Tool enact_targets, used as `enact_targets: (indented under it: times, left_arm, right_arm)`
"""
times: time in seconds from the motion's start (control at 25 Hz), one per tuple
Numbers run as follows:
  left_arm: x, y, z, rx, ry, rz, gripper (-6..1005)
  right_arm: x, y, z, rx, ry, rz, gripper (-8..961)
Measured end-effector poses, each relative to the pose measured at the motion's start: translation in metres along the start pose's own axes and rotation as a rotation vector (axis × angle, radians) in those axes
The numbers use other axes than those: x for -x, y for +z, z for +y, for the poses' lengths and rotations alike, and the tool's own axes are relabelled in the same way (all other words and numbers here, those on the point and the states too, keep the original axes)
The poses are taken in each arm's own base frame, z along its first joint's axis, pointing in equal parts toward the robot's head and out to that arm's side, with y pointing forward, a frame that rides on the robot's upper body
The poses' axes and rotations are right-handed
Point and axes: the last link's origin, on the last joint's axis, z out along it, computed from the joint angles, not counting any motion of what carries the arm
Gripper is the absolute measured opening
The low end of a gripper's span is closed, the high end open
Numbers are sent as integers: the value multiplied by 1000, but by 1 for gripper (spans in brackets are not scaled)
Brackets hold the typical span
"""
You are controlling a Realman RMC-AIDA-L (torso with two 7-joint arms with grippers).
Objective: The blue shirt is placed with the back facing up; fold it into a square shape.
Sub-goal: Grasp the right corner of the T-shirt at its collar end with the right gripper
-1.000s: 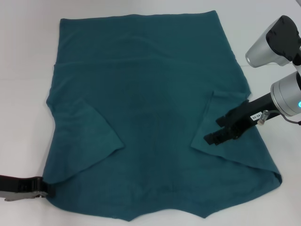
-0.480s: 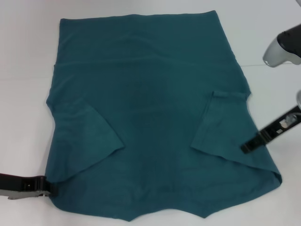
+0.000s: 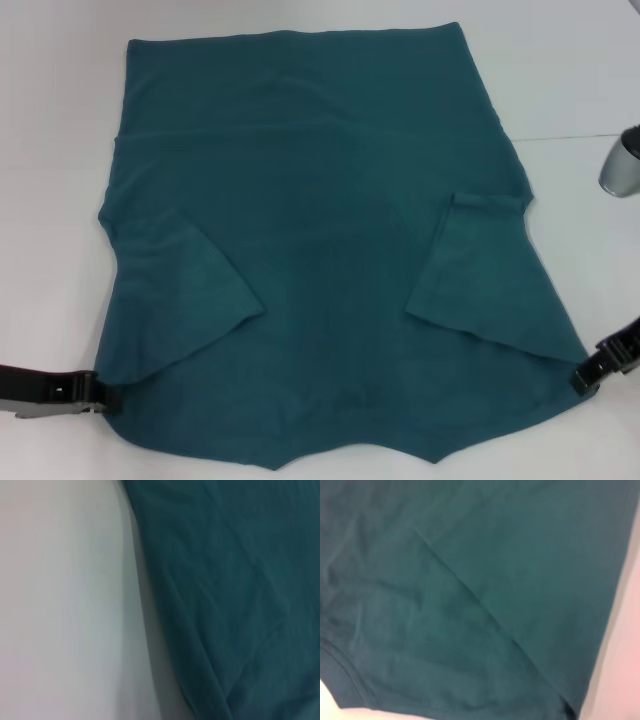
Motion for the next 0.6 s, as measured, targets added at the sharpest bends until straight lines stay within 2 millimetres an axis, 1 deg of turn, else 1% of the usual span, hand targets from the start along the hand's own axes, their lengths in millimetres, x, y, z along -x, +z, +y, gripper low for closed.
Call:
enact_targets:
  times: [0.24,0.6]
  left_arm:
    - [-1,0,1,0,8,0,18]
    - [-2,2,3,6,13,-2,18]
  right_arm:
    - [-13,6,-8,-2,69,3,731]
    - [-11,16,-10,-11,78,-18,733]
